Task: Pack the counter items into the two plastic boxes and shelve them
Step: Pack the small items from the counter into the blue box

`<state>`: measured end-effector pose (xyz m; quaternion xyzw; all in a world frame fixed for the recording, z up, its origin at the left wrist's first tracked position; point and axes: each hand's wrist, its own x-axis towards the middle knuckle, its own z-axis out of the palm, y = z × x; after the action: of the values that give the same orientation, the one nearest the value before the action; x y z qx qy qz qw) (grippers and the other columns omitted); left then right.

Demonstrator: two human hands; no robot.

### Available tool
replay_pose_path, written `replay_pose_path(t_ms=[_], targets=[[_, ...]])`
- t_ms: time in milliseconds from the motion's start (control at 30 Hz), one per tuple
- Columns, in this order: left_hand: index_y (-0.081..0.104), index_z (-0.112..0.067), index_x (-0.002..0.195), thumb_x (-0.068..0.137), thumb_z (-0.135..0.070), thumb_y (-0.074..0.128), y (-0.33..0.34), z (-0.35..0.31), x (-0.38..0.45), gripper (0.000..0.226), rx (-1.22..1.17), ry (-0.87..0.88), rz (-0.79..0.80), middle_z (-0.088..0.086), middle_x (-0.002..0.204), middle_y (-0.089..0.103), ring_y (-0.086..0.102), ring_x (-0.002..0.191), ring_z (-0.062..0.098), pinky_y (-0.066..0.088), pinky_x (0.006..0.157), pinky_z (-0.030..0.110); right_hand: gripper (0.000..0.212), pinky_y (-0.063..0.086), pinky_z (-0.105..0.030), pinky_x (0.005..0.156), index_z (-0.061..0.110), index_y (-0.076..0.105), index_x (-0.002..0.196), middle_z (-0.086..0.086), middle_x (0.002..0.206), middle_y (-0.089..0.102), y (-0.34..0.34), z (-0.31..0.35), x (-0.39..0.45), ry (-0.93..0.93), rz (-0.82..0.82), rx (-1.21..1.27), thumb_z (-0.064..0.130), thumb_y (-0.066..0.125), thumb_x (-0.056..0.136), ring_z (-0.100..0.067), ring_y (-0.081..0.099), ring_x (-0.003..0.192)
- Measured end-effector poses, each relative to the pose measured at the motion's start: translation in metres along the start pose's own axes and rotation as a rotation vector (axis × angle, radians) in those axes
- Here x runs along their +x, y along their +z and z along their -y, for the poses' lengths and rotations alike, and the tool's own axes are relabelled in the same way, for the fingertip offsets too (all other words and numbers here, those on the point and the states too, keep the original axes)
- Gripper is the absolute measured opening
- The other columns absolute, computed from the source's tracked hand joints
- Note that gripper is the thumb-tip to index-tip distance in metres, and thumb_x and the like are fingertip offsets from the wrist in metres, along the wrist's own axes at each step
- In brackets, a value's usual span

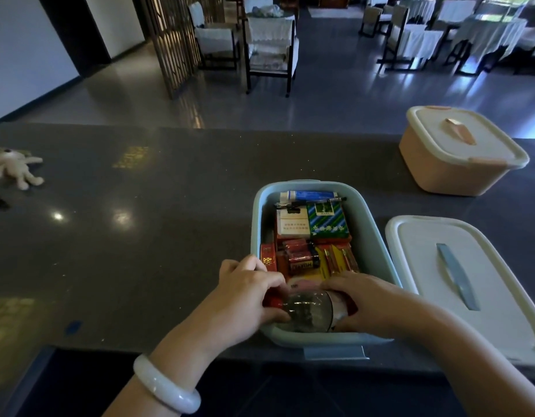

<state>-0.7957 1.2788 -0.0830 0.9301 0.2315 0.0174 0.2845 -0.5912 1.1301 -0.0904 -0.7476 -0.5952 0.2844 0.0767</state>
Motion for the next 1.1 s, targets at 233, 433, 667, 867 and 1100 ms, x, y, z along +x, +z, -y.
replay_pose_path(t_ms=[233,433,667,867,1100], targets=[[0.053,-0.05,0.119,0.078,-0.052,0.071,0.001,-0.007,0.01,0.045,0.173,0.008,0.074,-0.018,0.096,0.034,0.023,0.097,0.014,0.024,0.083,0.033,0.055,0.031,-0.02,0.085,0.06,0.038,0.122,0.03,0.102,0.044,0.007,-0.008,0.002,-0.02,-0.023,-0.054,0.059,0.06,0.072,0.002,0.037,0.102],[0.053,-0.056,0.114,0.072,-0.053,0.075,0.003,-0.006,0.011,0.048,0.121,-0.054,0.075,-0.028,0.092,0.029,0.02,0.096,0.011,0.027,0.085,0.031,0.044,0.035,-0.01,0.073,0.052,0.05,0.121,0.029,0.095,0.054,0.01,-0.004,-0.001,-0.031,-0.104,-0.016,0.054,0.063,0.078,0.007,0.047,0.092],[0.057,-0.049,0.108,0.076,-0.049,0.074,0.003,-0.019,0.014,0.037,0.199,-0.072,0.078,-0.023,0.089,0.03,0.018,0.088,0.013,0.023,0.076,0.032,0.018,0.045,-0.017,0.069,0.033,0.069,0.1,0.015,0.089,0.06,0.015,0.002,-0.004,0.09,-0.252,-0.014,0.041,0.065,0.084,-0.002,0.056,0.08],[0.064,-0.044,0.104,0.08,-0.046,0.071,0.004,-0.027,0.013,0.025,0.217,-0.098,0.062,-0.021,0.088,0.032,0.012,0.085,0.011,0.023,0.078,0.032,0.024,0.044,-0.026,0.086,0.034,0.066,0.106,0.016,0.097,0.054,0.014,0.006,-0.003,0.086,-0.239,-0.037,0.041,0.065,0.083,-0.003,0.051,0.087],[0.07,-0.032,0.099,0.089,-0.036,0.063,-0.001,-0.041,0.016,0.013,0.307,-0.095,0.099,-0.01,0.091,0.04,0.002,0.067,0.013,0.017,0.077,0.034,0.034,0.045,-0.026,0.083,0.039,0.063,0.109,0.018,0.093,0.049,0.013,0.008,0.0,0.085,-0.222,-0.064,0.047,0.072,0.078,-0.005,0.049,0.092]])
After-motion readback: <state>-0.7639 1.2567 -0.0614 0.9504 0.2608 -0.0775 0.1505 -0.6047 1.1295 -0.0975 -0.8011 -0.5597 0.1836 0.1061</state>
